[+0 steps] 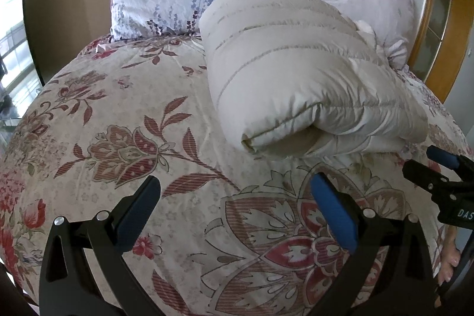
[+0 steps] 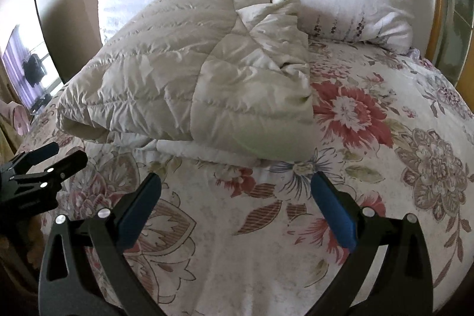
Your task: Fold large clothes
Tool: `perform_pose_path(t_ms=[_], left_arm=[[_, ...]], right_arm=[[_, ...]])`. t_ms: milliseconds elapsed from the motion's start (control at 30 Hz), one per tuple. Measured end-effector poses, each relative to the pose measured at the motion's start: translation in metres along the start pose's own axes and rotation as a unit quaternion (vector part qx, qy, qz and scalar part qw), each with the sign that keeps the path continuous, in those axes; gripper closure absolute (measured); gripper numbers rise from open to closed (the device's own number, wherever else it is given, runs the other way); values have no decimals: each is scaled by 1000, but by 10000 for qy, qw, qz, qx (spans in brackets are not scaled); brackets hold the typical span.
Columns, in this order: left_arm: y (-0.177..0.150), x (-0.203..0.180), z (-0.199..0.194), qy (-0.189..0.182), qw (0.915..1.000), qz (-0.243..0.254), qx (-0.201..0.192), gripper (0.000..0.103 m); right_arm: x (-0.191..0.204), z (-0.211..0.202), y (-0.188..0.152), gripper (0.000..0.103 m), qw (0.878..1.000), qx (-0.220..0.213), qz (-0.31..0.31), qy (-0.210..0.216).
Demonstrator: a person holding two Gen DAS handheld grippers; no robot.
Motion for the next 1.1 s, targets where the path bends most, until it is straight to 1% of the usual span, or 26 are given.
perform_pose_path(t_ms=[167,433,1100], left_arm=[[-1,-3,0,36,10000,91,-7,1],[0,2,2,27,10000,-74,36,1],[-1,3,7,45,9998,-59,162,1]], right_arm=[[-1,3,-2,2,9999,101,33,22],[-3,5,-2,2,9999,132,87,21],[-2,6,-3,2,9998,150,102,34]])
Point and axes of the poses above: each gripper's, at about its wrist camera, not at the fingertips, and z roughly the way its jaws point, x to its left, y to its top, the point moved 8 cm from there along z, roughly the way its jaws point, and after that the axes turned 13 degrees about -z, right-handed, at the moved point
